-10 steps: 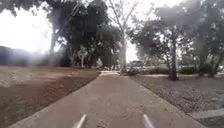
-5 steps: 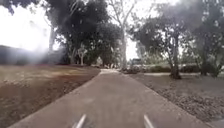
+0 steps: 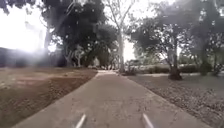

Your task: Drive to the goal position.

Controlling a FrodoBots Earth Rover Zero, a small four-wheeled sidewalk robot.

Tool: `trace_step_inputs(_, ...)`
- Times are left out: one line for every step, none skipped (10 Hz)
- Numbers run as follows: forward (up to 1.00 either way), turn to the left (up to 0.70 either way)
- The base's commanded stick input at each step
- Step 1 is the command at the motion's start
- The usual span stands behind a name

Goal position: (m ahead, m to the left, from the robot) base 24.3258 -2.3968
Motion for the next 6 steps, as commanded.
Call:
trace_step_inputs(0.7, -0.02)
trace_step_inputs(0.7, -0.34)
trace_step_inputs(0.7, -0.31)
trace_step_inputs(0.7, -0.27)
trace_step_inputs(0.7, 0.0)
trace_step_inputs(0.7, 0.0)
